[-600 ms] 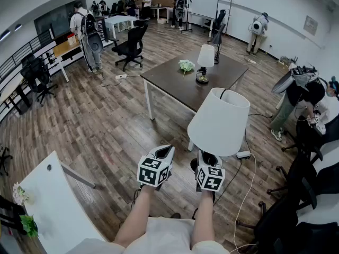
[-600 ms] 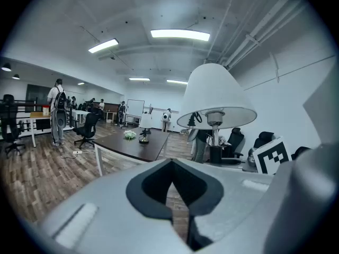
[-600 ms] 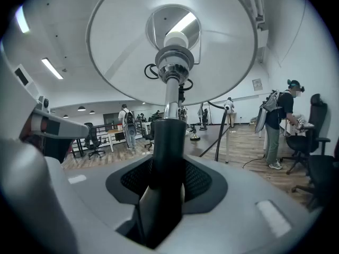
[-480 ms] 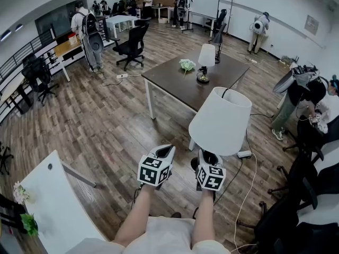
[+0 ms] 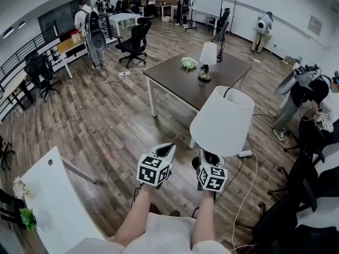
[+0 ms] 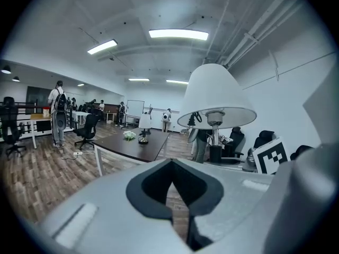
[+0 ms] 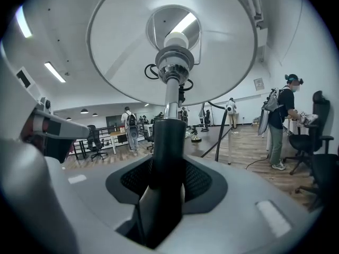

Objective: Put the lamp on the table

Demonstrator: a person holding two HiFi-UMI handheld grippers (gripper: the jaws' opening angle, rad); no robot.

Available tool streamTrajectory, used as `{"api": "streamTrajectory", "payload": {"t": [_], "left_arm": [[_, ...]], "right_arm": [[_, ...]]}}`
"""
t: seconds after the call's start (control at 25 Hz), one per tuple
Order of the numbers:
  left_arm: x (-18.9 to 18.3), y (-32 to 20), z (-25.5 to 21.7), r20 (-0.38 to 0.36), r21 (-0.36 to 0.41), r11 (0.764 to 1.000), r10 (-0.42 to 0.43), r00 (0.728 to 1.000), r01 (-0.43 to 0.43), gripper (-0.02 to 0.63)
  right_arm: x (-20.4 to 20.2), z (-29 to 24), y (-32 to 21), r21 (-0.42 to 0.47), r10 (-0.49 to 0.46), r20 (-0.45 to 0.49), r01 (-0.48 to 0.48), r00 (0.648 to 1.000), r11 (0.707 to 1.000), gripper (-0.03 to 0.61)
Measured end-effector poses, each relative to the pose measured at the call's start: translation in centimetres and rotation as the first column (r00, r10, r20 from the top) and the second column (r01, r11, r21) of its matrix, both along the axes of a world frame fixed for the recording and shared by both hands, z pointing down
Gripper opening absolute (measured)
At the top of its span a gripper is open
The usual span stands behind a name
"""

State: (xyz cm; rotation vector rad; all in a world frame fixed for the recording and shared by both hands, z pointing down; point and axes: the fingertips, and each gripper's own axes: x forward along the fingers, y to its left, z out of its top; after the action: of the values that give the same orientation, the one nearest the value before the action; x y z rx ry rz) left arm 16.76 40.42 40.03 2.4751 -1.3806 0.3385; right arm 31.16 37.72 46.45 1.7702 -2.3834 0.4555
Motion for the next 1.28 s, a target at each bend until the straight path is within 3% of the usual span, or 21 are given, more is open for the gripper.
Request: {"api": "streamTrajectory", "payload": {"t": [0.36,0.6,1.28], "left_arm": [[0.2,-0.9,0.6,-0.001,-0.009,1.0,-0.001,1.0,0.001,0.0],[2.3,-2.7,0.9,0.003,-0.01,0.999,0.04,0.999,-0.04,0.0],[5.6,-15.1,0.6,0.009,-0.022,0.994,0.112,0.994,-0.112,0.0]], "right_arm": [[2.0,-0.1,-0.5,0.026,0.037,0.031,-0.038,0.999,0.999,0.184],[4.1,0.5,-1.7,0.014,0.073,0.035,-0.074,0.997,0.997,0.184],[7.8,-0.8,-12.0,-0.005,0.148,0.003,-0.148,0.989,0.989,0.185]]}}
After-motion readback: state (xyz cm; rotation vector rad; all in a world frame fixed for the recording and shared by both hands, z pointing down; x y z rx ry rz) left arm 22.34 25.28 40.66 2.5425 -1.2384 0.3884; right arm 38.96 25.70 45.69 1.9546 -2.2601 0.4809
